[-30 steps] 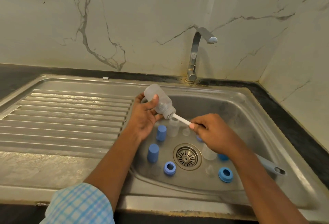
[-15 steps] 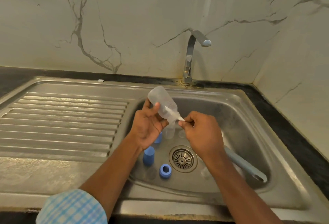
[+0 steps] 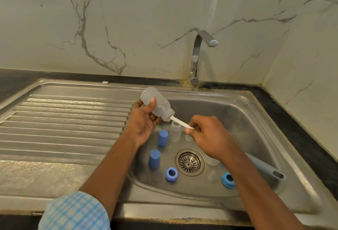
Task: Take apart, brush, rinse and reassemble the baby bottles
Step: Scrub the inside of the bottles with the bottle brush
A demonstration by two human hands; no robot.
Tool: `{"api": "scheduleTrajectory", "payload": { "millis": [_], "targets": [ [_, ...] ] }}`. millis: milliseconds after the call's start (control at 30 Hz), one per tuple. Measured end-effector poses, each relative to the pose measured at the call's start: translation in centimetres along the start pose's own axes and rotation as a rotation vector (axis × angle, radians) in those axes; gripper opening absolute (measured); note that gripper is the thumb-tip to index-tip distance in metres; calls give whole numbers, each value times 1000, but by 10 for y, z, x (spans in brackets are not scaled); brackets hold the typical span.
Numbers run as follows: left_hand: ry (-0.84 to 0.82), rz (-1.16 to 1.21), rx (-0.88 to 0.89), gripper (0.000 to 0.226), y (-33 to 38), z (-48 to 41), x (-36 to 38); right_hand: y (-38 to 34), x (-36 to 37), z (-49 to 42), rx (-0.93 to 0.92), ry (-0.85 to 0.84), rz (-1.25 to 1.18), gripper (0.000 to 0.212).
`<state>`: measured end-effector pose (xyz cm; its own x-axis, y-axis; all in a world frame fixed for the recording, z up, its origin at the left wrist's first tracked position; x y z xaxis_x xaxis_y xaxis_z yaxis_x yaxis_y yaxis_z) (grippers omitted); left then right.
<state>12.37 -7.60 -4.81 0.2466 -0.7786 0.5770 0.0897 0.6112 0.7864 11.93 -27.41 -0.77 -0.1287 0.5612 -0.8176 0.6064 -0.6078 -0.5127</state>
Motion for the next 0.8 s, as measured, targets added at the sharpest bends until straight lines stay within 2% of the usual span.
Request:
{"api": "scheduleTrajectory", "payload": {
  "millis": [167, 300, 367, 467, 533, 600, 667, 767, 800],
  "targets": [
    [-94, 22, 59, 43, 7, -1, -3, 4, 0, 9, -14, -99, -113, 25],
    [-197, 113, 59, 80, 2, -3, 2, 7, 0, 12, 26, -127, -232, 31],
    [-239, 123, 66, 89, -1, -2, 6, 9, 4, 12, 48, -122, -268, 31],
    [-272, 132, 47, 93, -9, 3, 15, 8, 10, 8, 80, -97, -290, 28],
    [-286, 158, 9, 80, -17, 7, 22, 9, 12, 4, 81, -55, -280, 29],
    [-271, 170, -21, 67, -23, 11, 27, 10, 13, 1, 63, -8, -198, 31],
    [-275, 161, -36, 67, -25, 9, 26, 10, 14, -1, 43, 16, -17, 34],
    [-170, 35, -24, 102, -25, 10, 27, 11, 11, -2, 64, 72, 206, 34],
    [-99, -36, 3, 102, -27, 8, 26, 11, 8, -3, 74, 103, 235, 31]
  ]
}}
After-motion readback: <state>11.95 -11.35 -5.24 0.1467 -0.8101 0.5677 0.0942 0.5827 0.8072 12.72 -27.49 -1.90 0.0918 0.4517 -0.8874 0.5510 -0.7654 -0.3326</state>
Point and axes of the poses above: each hand's wrist, its own z-axis away from the middle knuckle, its own x-axis out of the palm, y = z × x, the point moved 5 cm from there along -z, towards the middle knuckle, and after that the axes turned 12 degrees about -x, right-handed, at the moved point
